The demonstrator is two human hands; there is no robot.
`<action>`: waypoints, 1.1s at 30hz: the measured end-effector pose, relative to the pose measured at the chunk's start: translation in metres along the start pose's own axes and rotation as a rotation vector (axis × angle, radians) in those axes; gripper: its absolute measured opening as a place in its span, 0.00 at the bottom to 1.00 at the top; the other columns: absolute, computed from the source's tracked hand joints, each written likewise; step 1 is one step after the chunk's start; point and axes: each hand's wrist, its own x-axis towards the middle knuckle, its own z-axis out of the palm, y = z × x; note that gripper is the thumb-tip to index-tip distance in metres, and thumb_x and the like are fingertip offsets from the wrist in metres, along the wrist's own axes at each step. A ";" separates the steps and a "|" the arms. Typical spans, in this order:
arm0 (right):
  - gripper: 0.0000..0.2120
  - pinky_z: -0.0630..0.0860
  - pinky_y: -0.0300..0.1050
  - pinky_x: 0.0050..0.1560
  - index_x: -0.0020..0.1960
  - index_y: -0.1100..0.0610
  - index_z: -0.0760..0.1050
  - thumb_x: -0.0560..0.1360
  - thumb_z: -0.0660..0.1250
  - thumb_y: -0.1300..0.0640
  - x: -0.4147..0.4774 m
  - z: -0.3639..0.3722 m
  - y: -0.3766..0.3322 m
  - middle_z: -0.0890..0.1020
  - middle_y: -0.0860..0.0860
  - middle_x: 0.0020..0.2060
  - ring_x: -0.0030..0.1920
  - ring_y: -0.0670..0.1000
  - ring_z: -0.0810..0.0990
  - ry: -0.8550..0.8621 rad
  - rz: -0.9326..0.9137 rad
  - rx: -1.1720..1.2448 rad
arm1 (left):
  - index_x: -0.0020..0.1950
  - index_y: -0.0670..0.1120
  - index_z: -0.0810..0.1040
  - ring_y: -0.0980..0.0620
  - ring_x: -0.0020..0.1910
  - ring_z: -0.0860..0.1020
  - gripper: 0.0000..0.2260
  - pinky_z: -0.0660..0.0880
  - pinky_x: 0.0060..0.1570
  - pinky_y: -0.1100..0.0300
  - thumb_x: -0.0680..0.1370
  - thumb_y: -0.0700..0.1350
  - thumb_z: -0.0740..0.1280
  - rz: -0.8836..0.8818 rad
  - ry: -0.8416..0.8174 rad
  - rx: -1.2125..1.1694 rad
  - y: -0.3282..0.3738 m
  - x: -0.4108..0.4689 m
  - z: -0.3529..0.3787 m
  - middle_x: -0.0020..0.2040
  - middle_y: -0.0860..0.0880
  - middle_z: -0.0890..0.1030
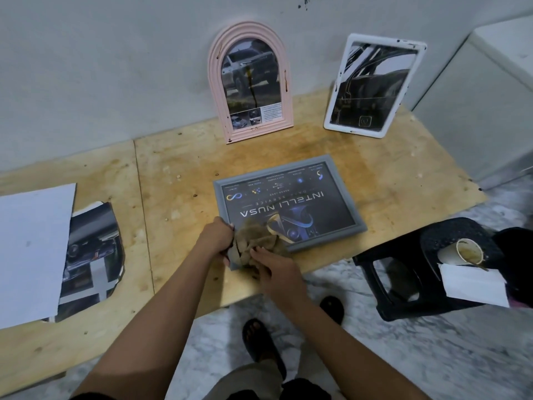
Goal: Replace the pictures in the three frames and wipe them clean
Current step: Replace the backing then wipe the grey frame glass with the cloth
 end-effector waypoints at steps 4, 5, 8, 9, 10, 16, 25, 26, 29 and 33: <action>0.11 0.76 0.39 0.51 0.54 0.60 0.81 0.73 0.67 0.66 0.023 -0.055 0.009 0.83 0.52 0.45 0.47 0.50 0.80 -0.028 0.327 0.273 | 0.59 0.40 0.67 0.38 0.52 0.76 0.15 0.72 0.45 0.53 0.80 0.50 0.55 -0.009 0.117 0.022 -0.003 -0.004 0.008 0.56 0.37 0.77; 0.08 0.76 0.44 0.50 0.50 0.60 0.81 0.74 0.66 0.67 0.031 -0.072 0.011 0.83 0.52 0.42 0.46 0.51 0.80 0.050 0.419 0.397 | 0.57 0.42 0.67 0.39 0.50 0.76 0.13 0.71 0.43 0.53 0.79 0.50 0.56 -0.013 0.188 0.006 -0.004 -0.007 0.010 0.53 0.39 0.78; 0.09 0.75 0.38 0.42 0.44 0.57 0.78 0.78 0.60 0.63 0.051 -0.124 0.006 0.80 0.52 0.37 0.41 0.51 0.77 0.419 0.574 0.594 | 0.55 0.43 0.66 0.39 0.52 0.74 0.12 0.71 0.47 0.50 0.77 0.48 0.61 0.069 0.392 -0.005 -0.005 -0.013 0.018 0.54 0.40 0.75; 0.10 0.73 0.33 0.37 0.44 0.57 0.77 0.79 0.59 0.62 0.059 -0.138 0.005 0.78 0.51 0.36 0.39 0.49 0.76 0.556 0.573 0.595 | 0.57 0.42 0.67 0.39 0.54 0.72 0.13 0.70 0.49 0.49 0.77 0.48 0.62 0.109 0.449 0.012 -0.005 -0.011 0.019 0.55 0.40 0.73; 0.09 0.71 0.31 0.32 0.44 0.59 0.75 0.79 0.58 0.62 0.065 -0.151 0.003 0.76 0.51 0.34 0.37 0.46 0.74 0.684 0.551 0.587 | 0.58 0.41 0.68 0.39 0.54 0.71 0.14 0.69 0.49 0.49 0.77 0.48 0.62 0.146 0.495 0.012 -0.006 -0.009 0.021 0.55 0.40 0.73; 0.08 0.65 0.43 0.40 0.48 0.60 0.69 0.79 0.54 0.57 0.091 -0.155 0.039 0.72 0.52 0.40 0.41 0.52 0.72 0.708 0.383 0.139 | 0.73 0.39 0.60 0.43 0.72 0.62 0.22 0.59 0.70 0.52 0.82 0.47 0.54 0.259 0.539 -0.185 -0.008 0.009 0.035 0.72 0.41 0.65; 0.28 0.40 0.54 0.73 0.77 0.52 0.50 0.79 0.44 0.43 0.114 -0.065 0.082 0.56 0.52 0.76 0.76 0.55 0.45 0.006 0.355 -0.396 | 0.76 0.42 0.54 0.51 0.76 0.52 0.26 0.41 0.73 0.61 0.79 0.48 0.45 0.229 0.556 -0.158 -0.013 0.018 0.051 0.76 0.46 0.57; 0.29 0.39 0.55 0.73 0.77 0.51 0.50 0.78 0.42 0.42 0.116 -0.058 0.080 0.56 0.51 0.76 0.76 0.56 0.45 -0.013 0.366 -0.431 | 0.76 0.42 0.54 0.52 0.76 0.52 0.26 0.41 0.73 0.61 0.79 0.48 0.45 0.227 0.557 -0.160 -0.014 0.018 0.051 0.76 0.46 0.57; 0.29 0.40 0.56 0.73 0.76 0.51 0.54 0.77 0.41 0.44 0.121 -0.048 0.074 0.59 0.52 0.75 0.76 0.58 0.46 -0.017 0.331 -0.456 | 0.76 0.42 0.55 0.55 0.75 0.52 0.25 0.41 0.73 0.62 0.79 0.47 0.46 0.234 0.573 -0.179 -0.013 0.017 0.052 0.76 0.47 0.58; 0.30 0.47 0.58 0.72 0.73 0.51 0.62 0.76 0.38 0.46 0.125 -0.025 0.062 0.67 0.52 0.71 0.75 0.59 0.52 -0.101 0.154 -0.376 | 0.76 0.43 0.56 0.60 0.73 0.51 0.25 0.42 0.73 0.62 0.79 0.46 0.47 0.228 0.604 -0.197 -0.014 0.018 0.053 0.76 0.48 0.59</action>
